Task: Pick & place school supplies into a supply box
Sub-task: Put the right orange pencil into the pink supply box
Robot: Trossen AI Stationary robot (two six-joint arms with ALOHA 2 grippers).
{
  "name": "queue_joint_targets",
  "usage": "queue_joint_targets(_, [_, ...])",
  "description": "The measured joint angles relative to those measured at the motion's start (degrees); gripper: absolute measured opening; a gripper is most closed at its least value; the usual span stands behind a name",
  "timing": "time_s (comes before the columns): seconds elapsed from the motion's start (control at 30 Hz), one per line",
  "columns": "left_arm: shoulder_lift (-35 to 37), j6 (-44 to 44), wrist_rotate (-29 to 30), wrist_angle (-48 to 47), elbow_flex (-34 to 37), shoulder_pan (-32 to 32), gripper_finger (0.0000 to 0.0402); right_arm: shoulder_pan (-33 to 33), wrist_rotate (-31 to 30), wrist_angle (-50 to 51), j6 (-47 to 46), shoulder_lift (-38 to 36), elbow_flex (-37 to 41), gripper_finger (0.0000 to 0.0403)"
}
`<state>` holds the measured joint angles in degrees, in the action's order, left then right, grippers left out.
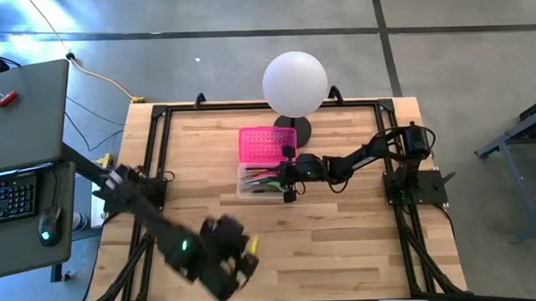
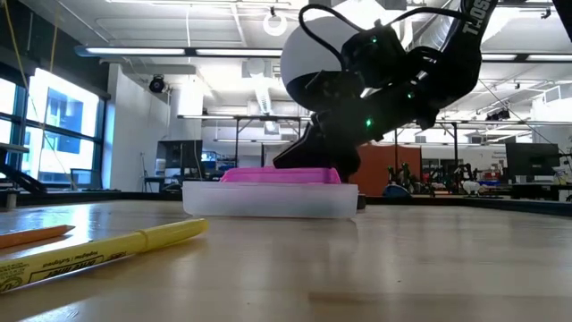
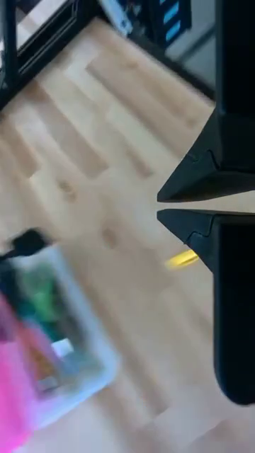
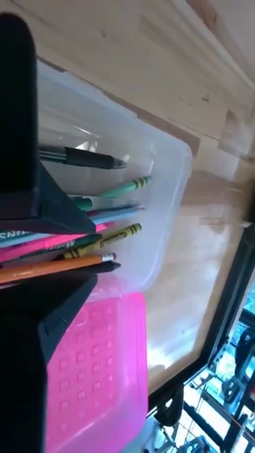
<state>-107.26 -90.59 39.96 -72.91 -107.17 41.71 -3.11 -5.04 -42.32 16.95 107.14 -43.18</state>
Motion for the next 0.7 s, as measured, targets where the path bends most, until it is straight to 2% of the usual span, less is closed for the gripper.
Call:
queue_joint_targets(0.2, [-7.24, -21.48, -2.34, -0.17, 0.04, 7.81, 0.006, 0.81, -4.53, 3.13, 1.37, -1.01, -0.04, 0.0082])
queue_joint_targets(0.37, [-11.47, -34.17, -3.17, -2.54, 0.04, 11.86, 0.006, 3.16, -12.19, 15.51, 2.33, -6.9, -0.04, 0.0082])
queue_joint_targets(0.43, [-12.6, -37.38, -3.15, -2.96, 0.04, 12.57, 0.006, 4.38, -14.12, 21.28, 0.47, -10.76, -0.04, 0.0083])
queue_joint_targets(0.53, [-13.89, -41.67, -3.89, -4.71, 0.04, 13.45, 0.006, 5.18, -13.99, 26.31, -7.27, -15.43, -0.04, 0.0083])
queue_joint_targets(0.7, [-15.41, -43.62, -6.75, -5.09, 0.0, 13.45, 0.006, 4.53, -15.16, 27.76, -12.79, -16.89, -0.04, 0.0083])
